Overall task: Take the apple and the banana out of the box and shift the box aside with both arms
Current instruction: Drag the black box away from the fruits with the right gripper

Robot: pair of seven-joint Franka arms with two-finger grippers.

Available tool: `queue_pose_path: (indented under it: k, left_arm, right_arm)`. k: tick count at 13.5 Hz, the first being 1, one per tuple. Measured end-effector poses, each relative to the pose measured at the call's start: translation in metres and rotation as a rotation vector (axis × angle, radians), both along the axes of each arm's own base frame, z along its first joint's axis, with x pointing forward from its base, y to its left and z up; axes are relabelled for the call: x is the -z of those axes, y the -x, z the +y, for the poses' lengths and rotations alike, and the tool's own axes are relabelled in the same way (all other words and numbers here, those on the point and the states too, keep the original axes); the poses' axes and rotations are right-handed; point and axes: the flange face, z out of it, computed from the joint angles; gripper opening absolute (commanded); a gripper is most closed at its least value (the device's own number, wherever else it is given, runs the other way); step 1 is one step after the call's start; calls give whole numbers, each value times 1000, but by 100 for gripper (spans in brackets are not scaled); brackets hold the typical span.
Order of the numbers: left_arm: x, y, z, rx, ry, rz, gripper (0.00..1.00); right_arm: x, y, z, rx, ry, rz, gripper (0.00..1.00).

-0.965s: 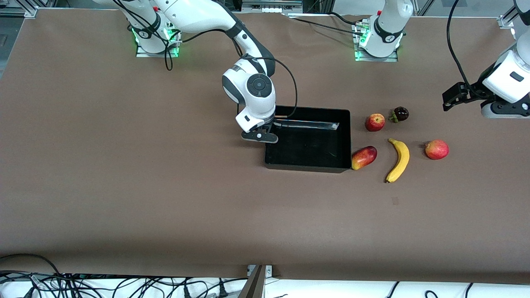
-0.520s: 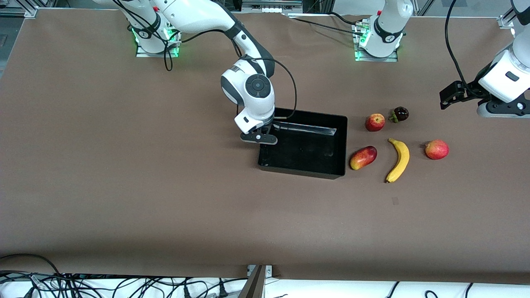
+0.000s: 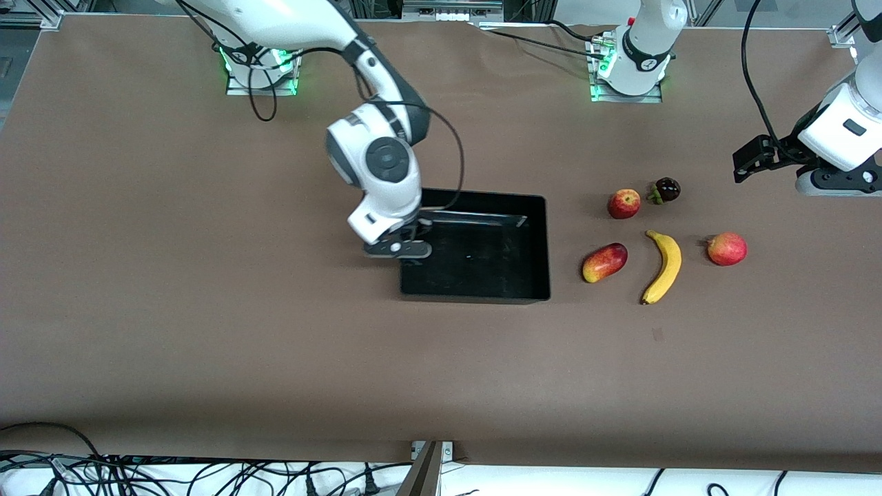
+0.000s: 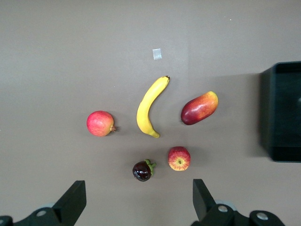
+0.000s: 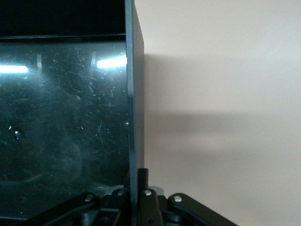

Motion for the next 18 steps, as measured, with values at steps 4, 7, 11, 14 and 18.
queue_pose_path:
  k: [4, 7, 11, 14, 18]
  left_arm:
    - [0, 0, 0, 0, 0, 0, 100]
    - [0, 0, 0, 1, 0, 0, 100]
    - [0, 0, -2, 4, 0, 0, 100]
    - [-1, 0, -4, 7, 0, -2, 100]
    - [-1, 0, -4, 8, 0, -3, 100]
  right_arm:
    - [-45, -60, -119, -80, 4, 24, 0]
    - [-50, -85, -217, -65, 2, 54, 0]
    - [-21, -79, -346, -43, -63, 105, 0]
    - [9, -58, -415, -65, -60, 71, 0]
    - [46, -35, -467, -30, -54, 48, 0]
